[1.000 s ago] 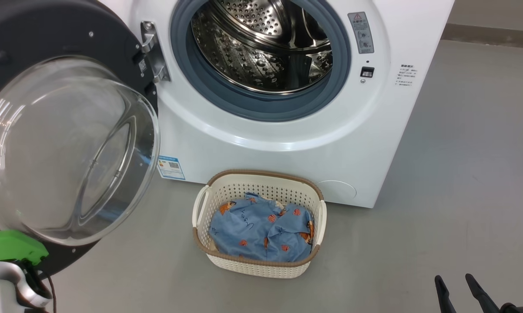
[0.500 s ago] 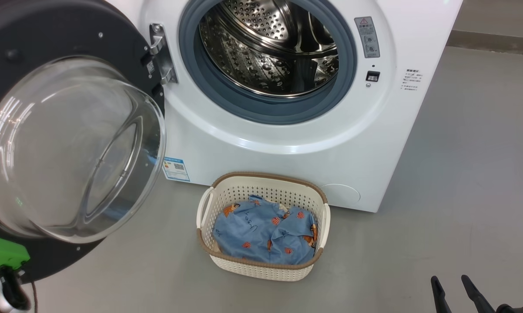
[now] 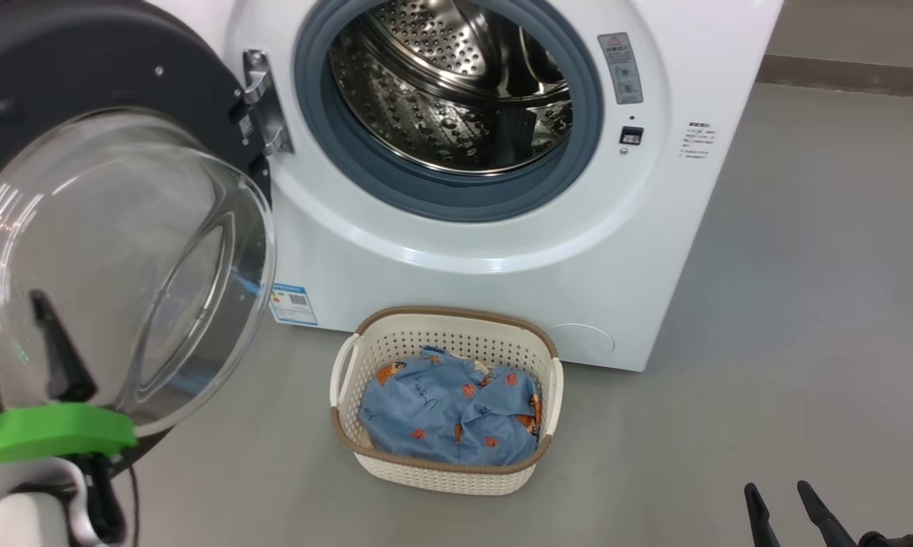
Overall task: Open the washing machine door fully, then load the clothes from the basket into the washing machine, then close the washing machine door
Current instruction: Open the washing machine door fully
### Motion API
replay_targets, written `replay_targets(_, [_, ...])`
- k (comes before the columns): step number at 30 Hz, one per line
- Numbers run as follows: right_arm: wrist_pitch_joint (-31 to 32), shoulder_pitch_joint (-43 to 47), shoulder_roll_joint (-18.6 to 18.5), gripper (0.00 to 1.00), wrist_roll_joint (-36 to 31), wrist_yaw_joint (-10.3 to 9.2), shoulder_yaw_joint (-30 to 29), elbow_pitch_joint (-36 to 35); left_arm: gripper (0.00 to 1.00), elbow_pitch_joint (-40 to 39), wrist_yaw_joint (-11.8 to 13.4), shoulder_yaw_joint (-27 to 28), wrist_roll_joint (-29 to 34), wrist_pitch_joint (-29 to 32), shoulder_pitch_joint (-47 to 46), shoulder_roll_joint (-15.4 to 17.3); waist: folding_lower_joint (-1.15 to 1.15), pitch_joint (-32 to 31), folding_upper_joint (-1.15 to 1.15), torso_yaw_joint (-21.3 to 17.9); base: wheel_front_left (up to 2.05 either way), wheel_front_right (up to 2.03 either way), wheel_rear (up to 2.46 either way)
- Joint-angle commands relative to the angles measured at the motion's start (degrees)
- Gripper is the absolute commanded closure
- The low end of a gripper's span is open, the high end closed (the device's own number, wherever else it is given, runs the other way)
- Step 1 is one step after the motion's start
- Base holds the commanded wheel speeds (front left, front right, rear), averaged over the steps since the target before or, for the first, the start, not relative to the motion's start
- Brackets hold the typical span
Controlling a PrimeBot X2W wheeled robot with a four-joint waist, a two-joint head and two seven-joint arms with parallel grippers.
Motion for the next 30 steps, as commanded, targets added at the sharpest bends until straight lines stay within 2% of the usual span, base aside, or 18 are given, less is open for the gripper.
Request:
replay_targets(1, [-0.69,-2.17,-0.86,0.0,0.1,0.09,1.37,-1.42,0.0,-2.88,-0.07,-0.24,-0.16,-0.35,0.33,1.63,0.0,-0.14,0.0,-0.89,0.0,0.0,0.0])
replay_targets(8, [-0.69,-2.64,-0.71,0.0,0.09,0.09,1.2,-1.65,0.0,-7.82,0.21,-9.45,-4.39,-0.35,4.25,1.59,0.0,0.03,0.0,-3.37,0.0,0.0,0.0])
replay_targets(11, [-0.69,-3.0,-0.6,0.0,0.12,0.09,1.24,-1.73,0.0,-8.85,-0.54,-13.34,-6.62,-0.35,6.15,1.59,0.0,0.24,0.0,-4.83,0.0,0.0,0.0])
replay_targets(15, [-0.69,-3.46,-0.35,0.0,0.0,0.09,1.3,-1.85,0.0,-8.9,-0.59,-16.41,-7.79,-0.35,8.49,1.59,0.0,0.55,0.0,-7.01,0.0,0.0,0.0])
replay_targets(22, [-0.69,-4.03,-0.35,0.0,-0.04,0.09,1.75,-2.08,0.0,-7.48,-1.23,-17.33,-8.46,-0.35,13.52,1.58,0.0,1.15,0.0,-11.12,0.0,0.0,0.0])
replay_targets(30, [-0.69,-4.66,-0.7,0.0,-0.15,0.09,2.38,-2.28,0.0,-7.39,-2.09,-15.23,-8.84,-0.35,17.36,1.58,0.0,1.75,0.0,-14.26,0.0,0.0,0.0])
